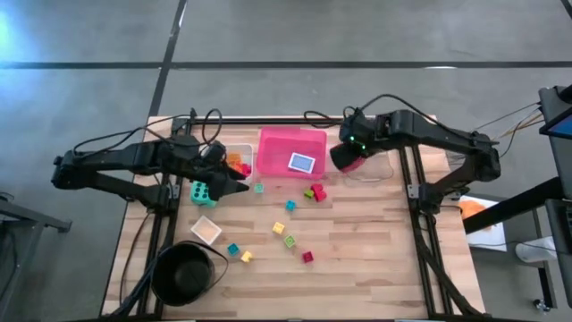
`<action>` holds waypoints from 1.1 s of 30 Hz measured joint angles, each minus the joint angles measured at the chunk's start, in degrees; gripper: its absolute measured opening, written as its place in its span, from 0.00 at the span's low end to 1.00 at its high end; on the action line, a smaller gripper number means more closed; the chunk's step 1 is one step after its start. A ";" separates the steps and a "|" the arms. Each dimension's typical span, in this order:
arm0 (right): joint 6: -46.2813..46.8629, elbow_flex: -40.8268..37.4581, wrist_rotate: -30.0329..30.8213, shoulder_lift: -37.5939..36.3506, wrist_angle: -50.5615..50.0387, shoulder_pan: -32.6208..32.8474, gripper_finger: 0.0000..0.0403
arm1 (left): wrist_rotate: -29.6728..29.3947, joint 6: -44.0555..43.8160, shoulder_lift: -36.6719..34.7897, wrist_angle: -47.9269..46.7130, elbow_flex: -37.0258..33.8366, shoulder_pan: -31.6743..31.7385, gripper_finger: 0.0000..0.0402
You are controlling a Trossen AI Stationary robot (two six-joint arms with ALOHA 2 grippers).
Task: Pick & Place Toys
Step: Put the red dice into the transparent bin
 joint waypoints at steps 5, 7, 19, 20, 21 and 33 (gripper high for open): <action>-0.68 -0.53 0.45 2.14 -3.92 -4.80 0.29 | 0.12 0.00 0.00 -1.22 -0.35 0.00 0.85; -1.06 -1.42 0.47 3.36 -4.52 -6.02 0.29 | 0.12 -0.04 0.00 -1.66 -0.35 0.00 0.85; 1.30 -10.75 3.26 6.55 -4.01 -9.52 0.28 | 0.14 -0.26 0.00 -5.88 -0.35 0.00 0.85; 1.24 -11.44 3.33 6.55 -3.66 -9.73 0.28 | 0.14 -0.26 0.00 -5.94 -0.35 0.00 0.85; 1.20 -12.21 3.47 6.55 -3.39 -9.83 0.28 | 0.14 -0.28 0.00 -6.05 -0.35 0.00 0.85; 0.79 -20.57 4.36 6.55 5.66 -9.83 0.28 | 0.14 -0.42 0.00 -6.08 -0.35 0.00 0.85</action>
